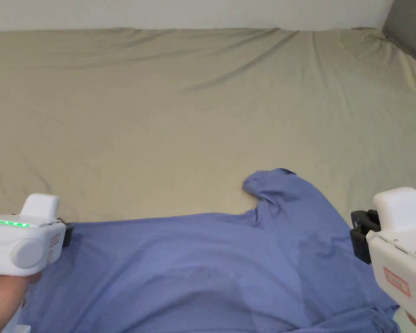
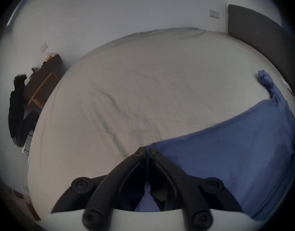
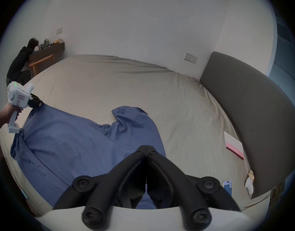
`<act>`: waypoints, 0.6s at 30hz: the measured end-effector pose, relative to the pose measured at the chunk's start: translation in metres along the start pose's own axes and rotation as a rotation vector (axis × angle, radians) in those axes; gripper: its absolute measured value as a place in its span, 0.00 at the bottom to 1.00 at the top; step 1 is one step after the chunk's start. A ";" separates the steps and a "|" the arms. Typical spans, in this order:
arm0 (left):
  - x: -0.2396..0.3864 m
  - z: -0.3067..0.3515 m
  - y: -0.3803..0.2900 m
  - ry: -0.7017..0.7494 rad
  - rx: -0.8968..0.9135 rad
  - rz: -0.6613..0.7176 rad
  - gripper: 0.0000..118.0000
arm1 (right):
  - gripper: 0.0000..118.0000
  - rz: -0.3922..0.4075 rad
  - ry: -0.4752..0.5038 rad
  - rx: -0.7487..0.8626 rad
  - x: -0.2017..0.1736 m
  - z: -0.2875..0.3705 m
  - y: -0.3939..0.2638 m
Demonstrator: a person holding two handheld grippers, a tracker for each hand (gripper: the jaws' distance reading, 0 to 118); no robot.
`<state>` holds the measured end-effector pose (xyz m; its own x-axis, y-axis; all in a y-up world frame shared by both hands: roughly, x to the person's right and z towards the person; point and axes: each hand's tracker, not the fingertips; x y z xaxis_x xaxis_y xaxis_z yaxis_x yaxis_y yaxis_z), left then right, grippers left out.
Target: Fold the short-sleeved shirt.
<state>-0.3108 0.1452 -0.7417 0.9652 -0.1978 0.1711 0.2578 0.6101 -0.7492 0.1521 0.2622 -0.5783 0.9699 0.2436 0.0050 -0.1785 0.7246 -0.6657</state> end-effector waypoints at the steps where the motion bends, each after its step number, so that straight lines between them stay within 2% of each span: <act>1: -0.001 0.012 -0.001 0.006 0.029 -0.004 0.00 | 0.01 -0.014 0.011 -0.023 0.007 -0.010 0.004; 2: -0.005 0.026 0.000 -0.004 0.047 -0.001 0.00 | 0.02 -0.044 0.028 -0.045 0.014 -0.020 0.008; 3: -0.006 0.037 -0.001 -0.011 0.065 0.007 0.00 | 0.10 -0.063 0.029 -0.064 0.020 -0.031 0.010; 4: -0.008 0.051 -0.002 -0.013 0.082 0.013 0.00 | 0.27 -0.074 0.030 -0.101 0.027 -0.044 0.013; 5: -0.008 0.065 -0.003 -0.018 0.100 0.013 0.00 | 0.55 -0.080 0.036 -0.154 0.034 -0.060 0.016; 6: -0.010 0.075 -0.003 -0.015 0.123 0.013 0.00 | 0.86 -0.077 0.053 -0.211 0.038 -0.079 0.018; 7: -0.010 0.088 -0.005 -0.016 0.143 0.008 0.00 | 0.94 -0.076 0.064 -0.258 0.044 -0.099 0.017; 9: -0.007 0.106 -0.010 -0.015 0.157 -0.013 0.00 | 0.95 -0.080 0.029 -0.294 0.052 -0.129 0.014; 13: -0.004 0.130 -0.022 -0.032 0.157 -0.021 0.00 | 0.95 -0.115 0.028 -0.397 0.064 -0.183 0.001; 18: 0.000 0.134 -0.036 -0.015 0.143 -0.030 0.00 | 0.93 -0.137 0.040 -0.466 0.057 -0.210 -0.015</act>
<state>-0.3138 0.2257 -0.6292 0.9573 -0.2064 0.2026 0.2890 0.7075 -0.6449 0.2451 0.1299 -0.7242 0.9865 0.1347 0.0929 0.0351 0.3805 -0.9241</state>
